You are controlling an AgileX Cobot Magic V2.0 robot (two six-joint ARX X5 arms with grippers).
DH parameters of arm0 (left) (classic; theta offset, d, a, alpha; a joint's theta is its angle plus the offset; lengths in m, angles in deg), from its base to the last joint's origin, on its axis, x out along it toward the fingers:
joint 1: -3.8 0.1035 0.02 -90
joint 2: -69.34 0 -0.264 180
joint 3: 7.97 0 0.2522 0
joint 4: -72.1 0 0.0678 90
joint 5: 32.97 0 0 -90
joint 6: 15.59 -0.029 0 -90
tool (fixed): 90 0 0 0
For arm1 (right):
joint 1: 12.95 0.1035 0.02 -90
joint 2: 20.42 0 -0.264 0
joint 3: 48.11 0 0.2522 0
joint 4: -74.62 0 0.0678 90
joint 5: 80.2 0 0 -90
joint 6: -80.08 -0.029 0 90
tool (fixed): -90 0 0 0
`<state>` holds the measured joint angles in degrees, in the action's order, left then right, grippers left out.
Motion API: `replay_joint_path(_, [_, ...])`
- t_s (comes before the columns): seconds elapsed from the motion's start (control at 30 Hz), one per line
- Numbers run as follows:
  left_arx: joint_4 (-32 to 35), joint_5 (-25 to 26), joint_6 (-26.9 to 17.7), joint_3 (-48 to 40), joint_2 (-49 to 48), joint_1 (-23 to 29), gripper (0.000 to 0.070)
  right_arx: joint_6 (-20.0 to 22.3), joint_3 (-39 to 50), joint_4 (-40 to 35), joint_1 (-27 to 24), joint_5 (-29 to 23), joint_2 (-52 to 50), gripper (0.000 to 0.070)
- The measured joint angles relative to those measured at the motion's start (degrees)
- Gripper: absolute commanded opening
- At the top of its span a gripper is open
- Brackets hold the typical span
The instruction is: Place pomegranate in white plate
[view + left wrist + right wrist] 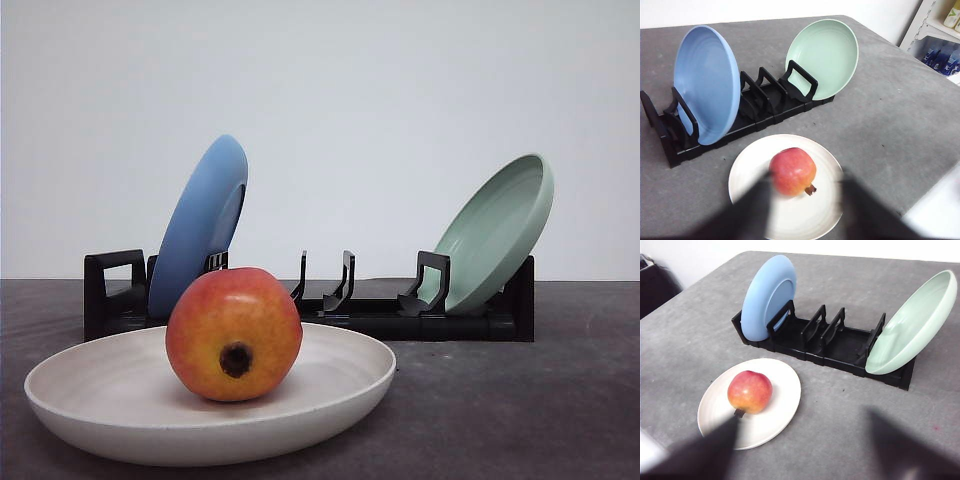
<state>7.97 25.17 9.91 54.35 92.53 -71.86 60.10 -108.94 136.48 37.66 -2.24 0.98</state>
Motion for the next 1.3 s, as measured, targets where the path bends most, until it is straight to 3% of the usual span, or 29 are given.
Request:
replay_joint_path(0.6, [2.49,-0.26,-0.01,-2.25,-1.76,1.56,0.0000,-0.01,0.00,-1.68,0.01,-1.66,0.00,0.0039])
replay_joint_path(0.73, [2.80,2.22,-0.85,-4.87,-2.82,11.64,0.0000,-0.01,0.01,-1.68,0.02,-1.66,0.00,0.0039])
replay_joint_path(0.87, [8.40,3.09,-7.61,-11.50,-5.67,25.66,0.0000,-0.01,0.00,-1.68,0.02,-1.66,0.00,0.0038])
replay_joint_path(1.1, [29.94,19.01,-27.66,-30.01,-16.19,50.50,0.0000,-0.01,0.01,-1.68,0.02,-1.66,0.00,0.0039])
replay_joint_path(1.2, [36.41,25.16,-31.63,-38.20,-20.29,59.73,0.0000,-0.01,0.00,-1.68,0.02,-1.66,0.00,0.0039])
replay_joint_path(1.3, [39.45,29.39,-33.20,-43.93,-22.87,65.46,0.0000,-0.01,0.00,-1.68,0.02,-1.66,0.00,0.0039])
